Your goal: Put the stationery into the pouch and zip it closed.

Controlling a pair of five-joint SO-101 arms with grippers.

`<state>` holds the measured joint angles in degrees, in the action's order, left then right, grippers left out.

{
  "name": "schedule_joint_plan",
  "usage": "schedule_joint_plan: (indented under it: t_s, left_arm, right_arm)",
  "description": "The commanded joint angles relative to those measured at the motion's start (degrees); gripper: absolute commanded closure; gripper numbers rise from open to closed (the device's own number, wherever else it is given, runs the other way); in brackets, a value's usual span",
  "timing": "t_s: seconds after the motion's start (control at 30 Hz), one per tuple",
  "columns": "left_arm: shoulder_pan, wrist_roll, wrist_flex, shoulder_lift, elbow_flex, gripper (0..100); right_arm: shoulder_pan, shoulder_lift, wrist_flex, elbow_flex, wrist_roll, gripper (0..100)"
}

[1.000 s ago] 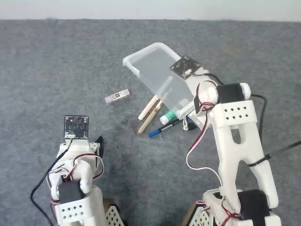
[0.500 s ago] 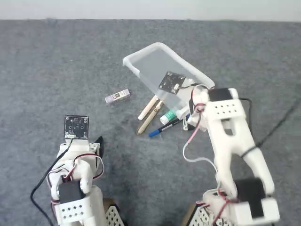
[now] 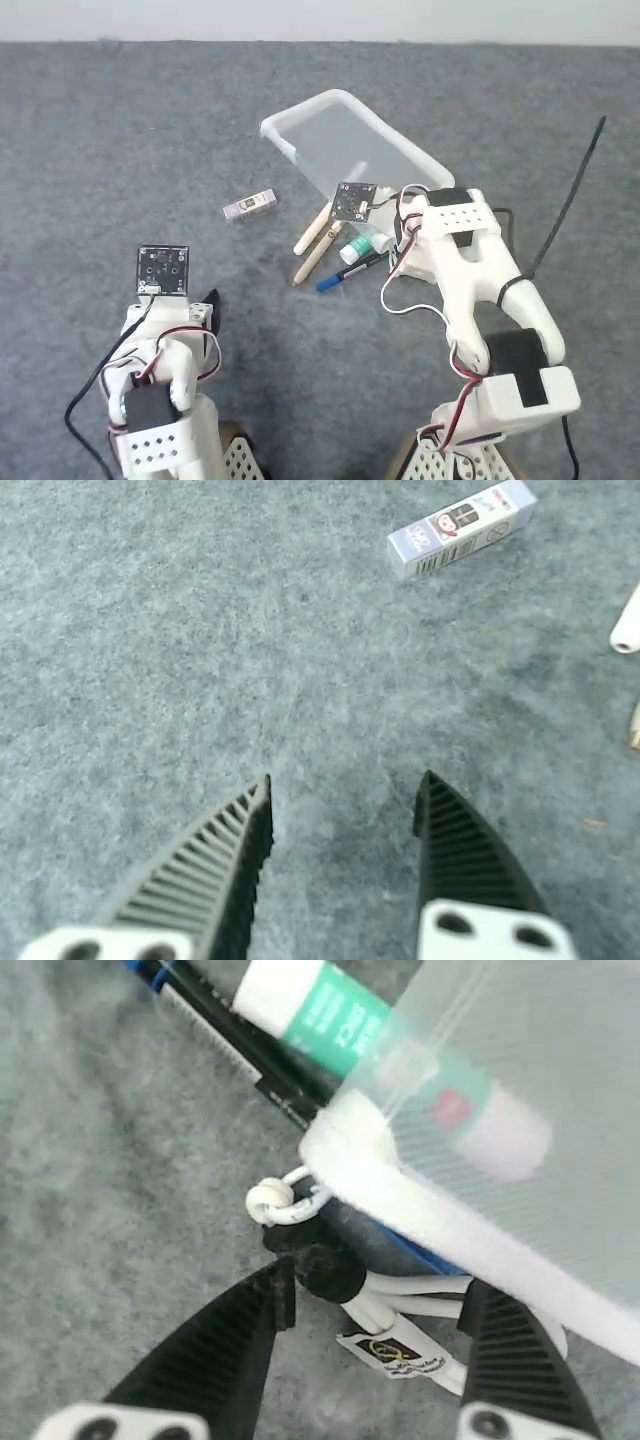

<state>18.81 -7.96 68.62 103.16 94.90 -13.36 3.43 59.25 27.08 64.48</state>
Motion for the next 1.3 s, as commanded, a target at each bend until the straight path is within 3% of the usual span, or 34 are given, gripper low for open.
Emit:
schedule_joint_plan:
  t_s: [0.0,0.1,0.27,0.4,0.87,0.97,1.07,1.27]
  left_arm:
    - [-0.2,0.9,-1.9,0.9,-1.1,78]
    - [-0.2,0.9,-1.9,0.9,-1.1,78]
    - [-0.1,0.9,-1.9,0.9,-1.1,78]
    - [0.0,0.9,-1.9,0.9,-1.1,78]
    - [0.0,0.9,-1.9,0.9,-1.1,78]
    - [0.0,0.9,-1.9,0.9,-1.1,78]
    - [0.0,0.9,-1.9,0.9,-1.1,78]
    - [0.0,0.9,-1.9,0.9,-1.1,78]
  right_arm:
    - [-0.5,-0.6,-0.7,0.7,1.6,74.2]
    - [-1.8,-0.6,-0.7,2.3,1.6,75.6]
    - [-1.9,-0.6,-0.6,3.3,1.3,86.6]
    - [-2.1,-1.3,-0.5,3.3,-5.6,92.8]
    - [-4.6,-13.8,6.1,3.3,-27.9,92.7]
    - [-4.6,-13.8,8.0,3.3,-31.2,85.2]
    - [-4.6,-13.8,10.4,3.4,-32.2,76.9]
    - [-5.7,-13.8,6.9,6.7,-32.0,80.5]
